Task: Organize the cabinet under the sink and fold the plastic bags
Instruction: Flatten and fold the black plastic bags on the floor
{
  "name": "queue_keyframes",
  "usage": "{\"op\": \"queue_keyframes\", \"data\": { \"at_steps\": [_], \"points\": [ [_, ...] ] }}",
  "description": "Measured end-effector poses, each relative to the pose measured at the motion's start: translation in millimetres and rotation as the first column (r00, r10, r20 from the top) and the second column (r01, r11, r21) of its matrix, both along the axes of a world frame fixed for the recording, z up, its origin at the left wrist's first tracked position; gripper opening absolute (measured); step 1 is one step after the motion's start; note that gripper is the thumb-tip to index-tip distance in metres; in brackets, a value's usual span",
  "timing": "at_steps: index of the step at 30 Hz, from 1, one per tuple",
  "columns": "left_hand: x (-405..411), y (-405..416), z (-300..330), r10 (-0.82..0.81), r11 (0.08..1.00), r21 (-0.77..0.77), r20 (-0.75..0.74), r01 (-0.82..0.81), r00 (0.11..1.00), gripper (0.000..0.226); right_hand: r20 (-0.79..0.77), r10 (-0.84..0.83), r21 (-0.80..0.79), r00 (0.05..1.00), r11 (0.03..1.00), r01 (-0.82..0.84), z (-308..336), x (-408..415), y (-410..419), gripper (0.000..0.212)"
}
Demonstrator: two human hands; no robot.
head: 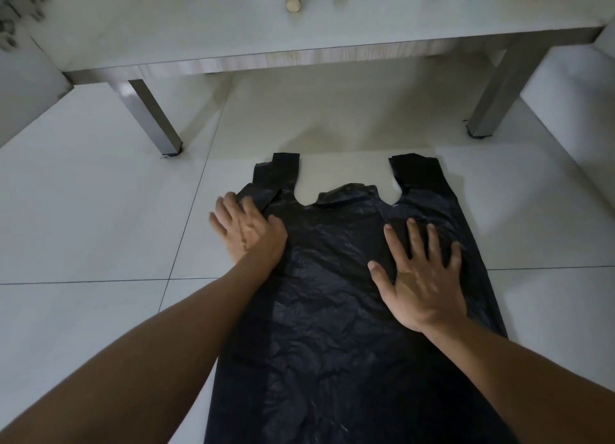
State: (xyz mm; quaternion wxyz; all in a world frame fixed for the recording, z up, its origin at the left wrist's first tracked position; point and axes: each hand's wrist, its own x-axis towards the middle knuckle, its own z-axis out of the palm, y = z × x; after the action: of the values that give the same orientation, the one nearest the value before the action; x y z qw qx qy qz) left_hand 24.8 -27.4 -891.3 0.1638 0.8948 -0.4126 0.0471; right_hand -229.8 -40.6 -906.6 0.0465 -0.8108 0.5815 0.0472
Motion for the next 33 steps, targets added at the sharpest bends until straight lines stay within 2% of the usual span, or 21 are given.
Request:
{"op": "queue_keyframes", "data": {
  "at_steps": [2,4,7,9,11,13,14,17,21,24,29,33],
  "points": [
    [2,-1,3,0.083,0.995,0.046,0.034,-0.084,0.996,0.042,-0.003,-0.002,0.002,1.000,1.000,0.002,0,0,0,0.082],
    [5,-4,4,0.088,0.987,0.134,0.000,-0.088,0.996,0.046,-0.003,-0.002,-0.001,1.000,1.000,0.002,1,1,0,0.081],
    [14,-15,4,-0.033,0.969,0.239,-0.125,0.062,0.992,0.056,-0.002,-0.001,-0.004,1.000,1.000,0.001,1,1,0,0.082],
    [19,-25,6,-0.113,0.972,0.188,-0.157,0.142,0.981,0.063,0.008,-0.005,-0.005,1.000,1.000,0.005,1,1,0,0.083],
    [17,-30,14,-0.073,0.996,0.031,-0.125,0.078,0.989,0.061,0.009,-0.007,-0.006,1.000,1.000,0.007,1,1,0,0.082],
    [12,-28,20,0.009,0.995,-0.098,-0.071,-0.016,0.997,0.044,0.010,-0.006,0.000,1.000,1.000,0.006,1,1,0,0.082],
    [9,-25,20,0.001,0.995,-0.097,-0.037,-0.005,0.999,0.035,0.011,-0.007,0.001,1.000,1.000,0.007,0,1,0,0.081],
    [8,-19,11,-0.108,0.994,0.030,-0.035,0.109,0.994,0.030,0.014,-0.008,-0.002,1.000,1.000,0.008,1,1,0,0.081],
    [15,-27,3,-0.205,0.965,0.149,-0.093,0.217,0.974,0.060,0.018,-0.006,-0.013,1.000,1.000,0.006,0,1,0,0.081],
    [16,-32,3,-0.212,0.963,0.148,-0.089,0.223,0.973,0.075,0.027,-0.007,-0.018,1.000,1.000,0.007,-1,0,-1,0.080],
    [18,-31,-2,-0.346,0.898,0.228,-0.161,0.376,0.924,0.061,0.026,-0.009,-0.022,1.000,1.000,0.009,-1,0,0,0.081],
    [17,-29,-5,-0.369,0.884,0.229,-0.193,0.408,0.909,0.061,0.013,-0.005,-0.021,1.000,1.000,0.005,-2,0,0,0.081]
  ]
}}
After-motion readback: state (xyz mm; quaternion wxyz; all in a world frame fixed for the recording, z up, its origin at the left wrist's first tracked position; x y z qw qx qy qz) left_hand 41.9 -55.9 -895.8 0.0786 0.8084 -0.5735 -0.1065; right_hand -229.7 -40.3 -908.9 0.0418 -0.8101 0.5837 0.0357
